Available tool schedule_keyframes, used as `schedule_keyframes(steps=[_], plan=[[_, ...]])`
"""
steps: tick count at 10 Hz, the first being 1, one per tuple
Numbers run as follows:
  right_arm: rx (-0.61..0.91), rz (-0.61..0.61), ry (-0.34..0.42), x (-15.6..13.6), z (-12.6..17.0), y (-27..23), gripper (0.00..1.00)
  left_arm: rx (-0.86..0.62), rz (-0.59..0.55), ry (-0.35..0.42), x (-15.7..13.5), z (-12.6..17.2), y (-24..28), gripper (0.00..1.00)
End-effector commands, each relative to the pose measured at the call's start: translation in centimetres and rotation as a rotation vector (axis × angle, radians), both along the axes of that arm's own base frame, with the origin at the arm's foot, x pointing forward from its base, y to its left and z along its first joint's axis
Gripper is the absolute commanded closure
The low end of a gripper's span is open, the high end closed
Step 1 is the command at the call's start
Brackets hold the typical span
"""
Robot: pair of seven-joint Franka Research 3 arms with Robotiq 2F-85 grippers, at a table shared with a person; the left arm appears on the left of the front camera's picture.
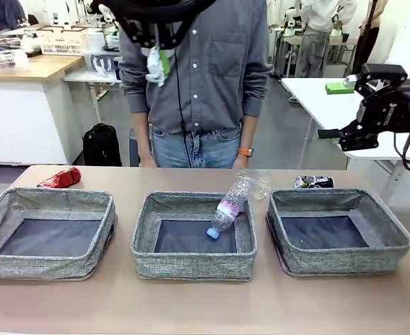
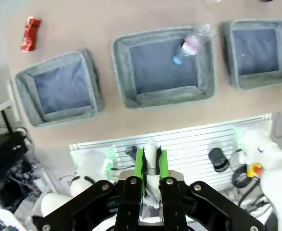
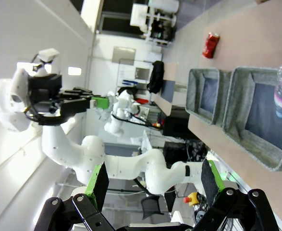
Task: Sort the waste into the appropriate baskets.
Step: Pick up the waste item pointed out by the person.
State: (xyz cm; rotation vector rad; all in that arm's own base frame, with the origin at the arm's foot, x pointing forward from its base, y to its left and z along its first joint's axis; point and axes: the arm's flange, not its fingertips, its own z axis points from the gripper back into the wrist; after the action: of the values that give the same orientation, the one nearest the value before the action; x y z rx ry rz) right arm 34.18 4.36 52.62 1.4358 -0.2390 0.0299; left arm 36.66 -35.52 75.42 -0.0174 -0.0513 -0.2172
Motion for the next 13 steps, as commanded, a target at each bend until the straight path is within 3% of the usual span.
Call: schedule_keyframes(steps=[1, 5, 6, 13], plan=[[0.022, -0.005, 0.006, 0.2, 0.3, 0.2, 0.00, -0.028, 0.004, 0.024, 0.4, 1.0, -1.7, 0.89], [0.022, -0.005, 0.006, 0.2, 0.3, 0.2, 0.00, -0.168, 0.106, 0.105, 0.8, 1.6, -3.2, 0.89], [0.022, -0.005, 0.006, 0.2, 0.3, 0.2, 0.00, -0.108, 0.054, 0.071, 0.5, 0.3, -2.4, 0.89], [0.022, -0.005, 0.006, 0.2, 0.3, 0.2, 0.00, -0.108, 0.054, 0.071, 0.5, 0.3, -2.4, 0.89]])
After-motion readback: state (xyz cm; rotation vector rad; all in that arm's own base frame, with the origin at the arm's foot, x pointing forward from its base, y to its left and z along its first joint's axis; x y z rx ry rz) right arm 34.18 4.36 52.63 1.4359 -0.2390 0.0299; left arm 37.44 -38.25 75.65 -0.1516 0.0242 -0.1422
